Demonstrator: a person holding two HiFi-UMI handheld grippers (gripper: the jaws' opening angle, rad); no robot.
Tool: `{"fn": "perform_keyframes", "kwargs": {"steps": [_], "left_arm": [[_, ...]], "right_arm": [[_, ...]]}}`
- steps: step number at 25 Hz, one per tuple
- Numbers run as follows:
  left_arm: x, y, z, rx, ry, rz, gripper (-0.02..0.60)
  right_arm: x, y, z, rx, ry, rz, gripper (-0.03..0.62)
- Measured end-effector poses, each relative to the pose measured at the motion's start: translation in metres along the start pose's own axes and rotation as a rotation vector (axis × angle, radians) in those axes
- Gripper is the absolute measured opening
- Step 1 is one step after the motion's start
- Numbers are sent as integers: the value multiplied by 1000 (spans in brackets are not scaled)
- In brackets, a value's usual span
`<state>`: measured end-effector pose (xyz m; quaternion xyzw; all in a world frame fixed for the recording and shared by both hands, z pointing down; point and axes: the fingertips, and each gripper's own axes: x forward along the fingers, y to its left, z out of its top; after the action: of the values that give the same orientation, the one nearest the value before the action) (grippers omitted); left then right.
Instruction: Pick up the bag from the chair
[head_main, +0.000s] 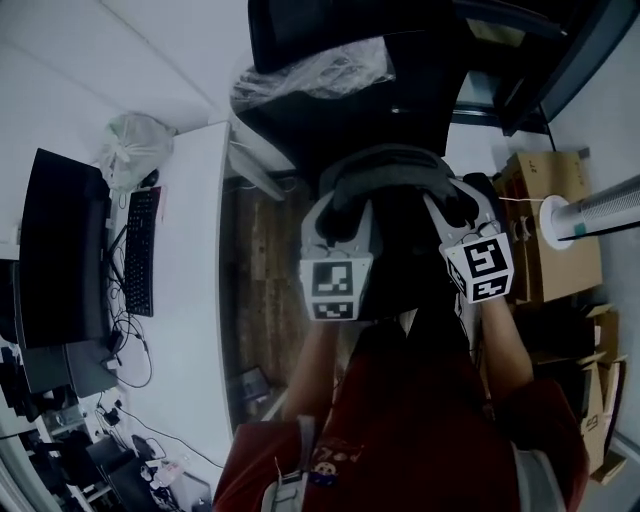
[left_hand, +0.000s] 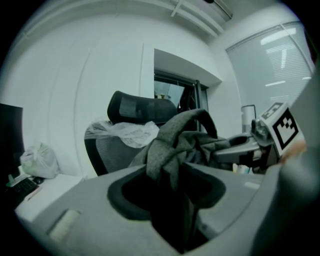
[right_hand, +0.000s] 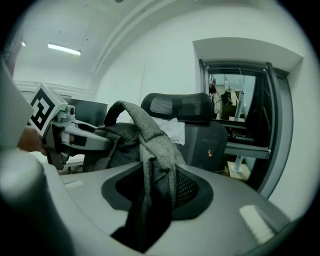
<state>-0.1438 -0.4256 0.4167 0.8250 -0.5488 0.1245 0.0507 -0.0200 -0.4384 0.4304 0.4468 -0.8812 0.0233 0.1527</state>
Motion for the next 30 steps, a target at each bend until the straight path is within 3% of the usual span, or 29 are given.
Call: {"fn": "perform_keyframes", "kwargs": {"steps": [10, 30], "left_arm": [[-36, -48, 7, 19, -13, -70, 183], [-159, -207, -5, 53, -6, -9, 184]], "right_arm": [[-67, 8, -5, 15, 11, -69, 138], [-255, 30, -53, 22, -49, -18, 140]]}}
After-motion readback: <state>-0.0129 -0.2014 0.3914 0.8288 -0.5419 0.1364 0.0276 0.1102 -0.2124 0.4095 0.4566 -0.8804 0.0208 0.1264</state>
